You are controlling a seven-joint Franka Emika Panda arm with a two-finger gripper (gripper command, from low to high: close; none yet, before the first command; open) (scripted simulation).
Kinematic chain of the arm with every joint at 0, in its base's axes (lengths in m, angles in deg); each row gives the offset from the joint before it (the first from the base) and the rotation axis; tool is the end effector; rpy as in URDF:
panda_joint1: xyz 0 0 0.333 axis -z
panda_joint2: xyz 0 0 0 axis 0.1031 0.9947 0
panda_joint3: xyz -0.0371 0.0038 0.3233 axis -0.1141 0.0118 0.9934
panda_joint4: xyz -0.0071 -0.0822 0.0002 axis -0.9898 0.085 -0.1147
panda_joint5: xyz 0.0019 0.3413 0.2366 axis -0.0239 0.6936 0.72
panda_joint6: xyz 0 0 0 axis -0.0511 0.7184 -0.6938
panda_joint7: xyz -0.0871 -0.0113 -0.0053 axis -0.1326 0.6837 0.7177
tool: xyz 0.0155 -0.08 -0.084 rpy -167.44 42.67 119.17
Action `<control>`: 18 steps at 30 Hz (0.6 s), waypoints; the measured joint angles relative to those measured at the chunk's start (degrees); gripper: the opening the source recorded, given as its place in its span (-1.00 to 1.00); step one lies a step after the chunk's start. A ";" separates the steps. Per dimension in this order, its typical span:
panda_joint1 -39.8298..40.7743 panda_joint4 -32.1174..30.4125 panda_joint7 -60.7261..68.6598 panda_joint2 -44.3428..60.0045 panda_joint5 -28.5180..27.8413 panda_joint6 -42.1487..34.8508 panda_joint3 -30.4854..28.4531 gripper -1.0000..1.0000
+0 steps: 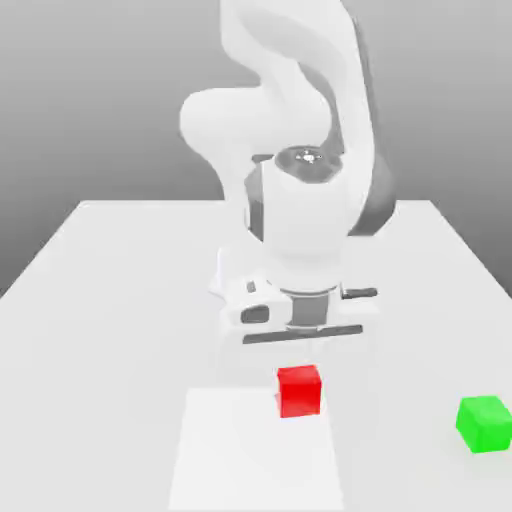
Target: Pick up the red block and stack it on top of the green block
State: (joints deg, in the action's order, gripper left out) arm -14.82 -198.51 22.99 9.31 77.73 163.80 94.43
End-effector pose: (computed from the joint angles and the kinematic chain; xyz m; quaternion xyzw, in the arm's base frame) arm 0.4023 0.1042 0.1912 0.9581 -0.2864 -0.0008 0.0027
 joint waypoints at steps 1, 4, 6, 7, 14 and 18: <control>-1.69 1.37 -1.91 0.45 -0.35 -1.00 0.76 -1.00; -6.25 5.75 -7.70 2.11 -1.19 -3.93 3.34 -1.00; -9.20 8.70 -11.58 3.21 -1.67 -5.79 4.97 -1.00; -10.59 10.19 -13.50 3.72 -1.87 -6.73 5.86 -1.00; -16.50 15.46 -22.47 12.72 -6.26 -2.90 6.70 -1.00; -16.98 15.57 -23.05 14.25 -7.02 -1.52 6.15 1.00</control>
